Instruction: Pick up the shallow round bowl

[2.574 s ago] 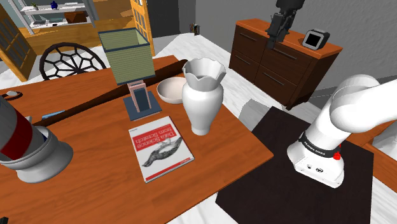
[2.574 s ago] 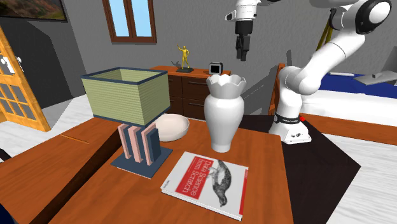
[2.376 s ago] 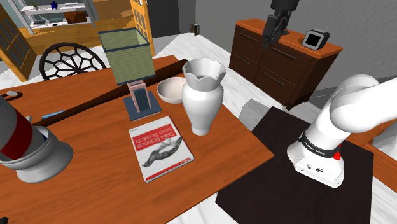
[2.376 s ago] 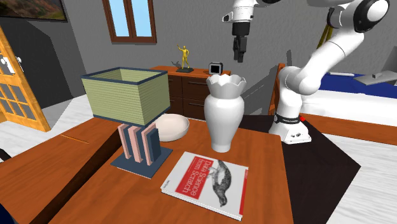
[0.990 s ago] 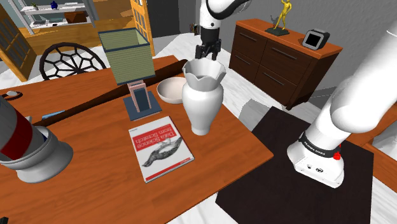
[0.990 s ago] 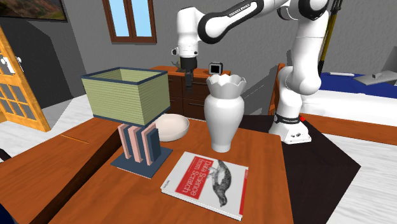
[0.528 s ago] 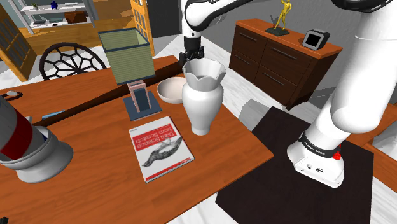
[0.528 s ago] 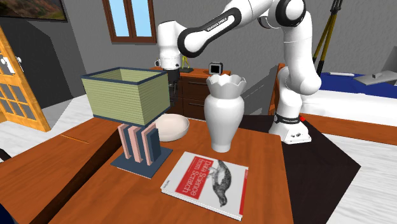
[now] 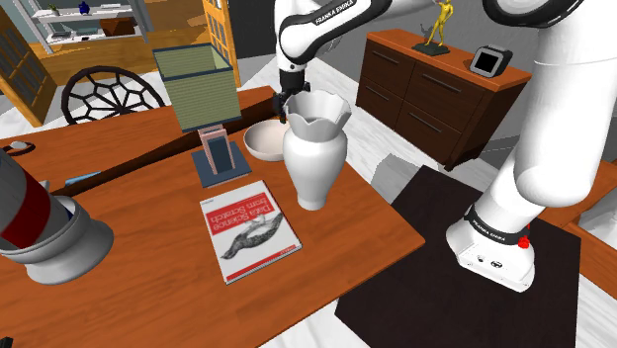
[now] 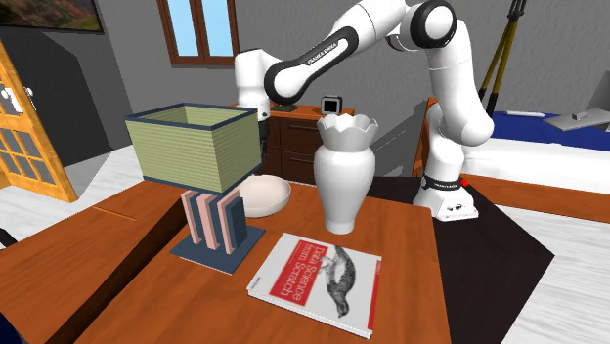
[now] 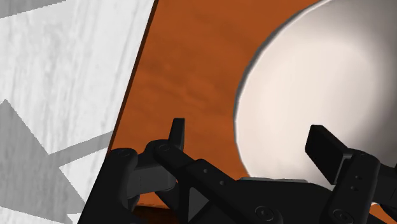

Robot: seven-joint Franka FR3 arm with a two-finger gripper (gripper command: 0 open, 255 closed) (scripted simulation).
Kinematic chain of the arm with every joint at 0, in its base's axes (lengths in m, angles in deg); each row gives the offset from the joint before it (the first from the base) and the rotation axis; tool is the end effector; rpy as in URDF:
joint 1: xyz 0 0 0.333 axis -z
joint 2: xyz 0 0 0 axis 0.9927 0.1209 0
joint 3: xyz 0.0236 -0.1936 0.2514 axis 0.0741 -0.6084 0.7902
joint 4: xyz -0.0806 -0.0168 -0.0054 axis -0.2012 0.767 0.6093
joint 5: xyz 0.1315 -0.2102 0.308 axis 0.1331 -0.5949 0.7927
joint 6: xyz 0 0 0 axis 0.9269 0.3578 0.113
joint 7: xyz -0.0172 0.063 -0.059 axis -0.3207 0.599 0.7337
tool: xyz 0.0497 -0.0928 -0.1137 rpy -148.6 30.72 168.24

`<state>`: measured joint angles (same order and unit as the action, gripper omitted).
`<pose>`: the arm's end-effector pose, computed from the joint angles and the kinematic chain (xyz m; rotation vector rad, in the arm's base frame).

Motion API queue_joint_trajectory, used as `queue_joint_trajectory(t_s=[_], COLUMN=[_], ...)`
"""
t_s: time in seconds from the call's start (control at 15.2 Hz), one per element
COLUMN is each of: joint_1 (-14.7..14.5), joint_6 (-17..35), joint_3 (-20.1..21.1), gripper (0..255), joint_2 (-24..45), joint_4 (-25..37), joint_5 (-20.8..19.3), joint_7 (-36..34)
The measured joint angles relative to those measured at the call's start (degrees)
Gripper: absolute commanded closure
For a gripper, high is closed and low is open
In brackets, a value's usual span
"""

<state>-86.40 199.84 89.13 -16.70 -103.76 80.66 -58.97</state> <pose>0.6431 0.0936 0.3135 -3.1157 -0.0082 0.0316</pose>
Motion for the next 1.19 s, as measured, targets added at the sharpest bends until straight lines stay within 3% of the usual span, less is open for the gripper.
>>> queue_joint_trajectory(t_s=[0.13,0.2,0.86,1.19], joint_1=[-0.02,0.0,0.05,0.07], joint_6=[1.06,1.28,1.57,-0.92], joint_3=[-0.04,-0.05,-0.08,-0.01], gripper=[0,255,255,255], joint_2=[0.86,0.96,1.0,-0.2], joint_4=[-0.23,-0.33,-0.48,0.74], joint_5=[-0.08,-0.08,-0.08,0.03], joint_7=[0.01,0.03,0.08,0.1])
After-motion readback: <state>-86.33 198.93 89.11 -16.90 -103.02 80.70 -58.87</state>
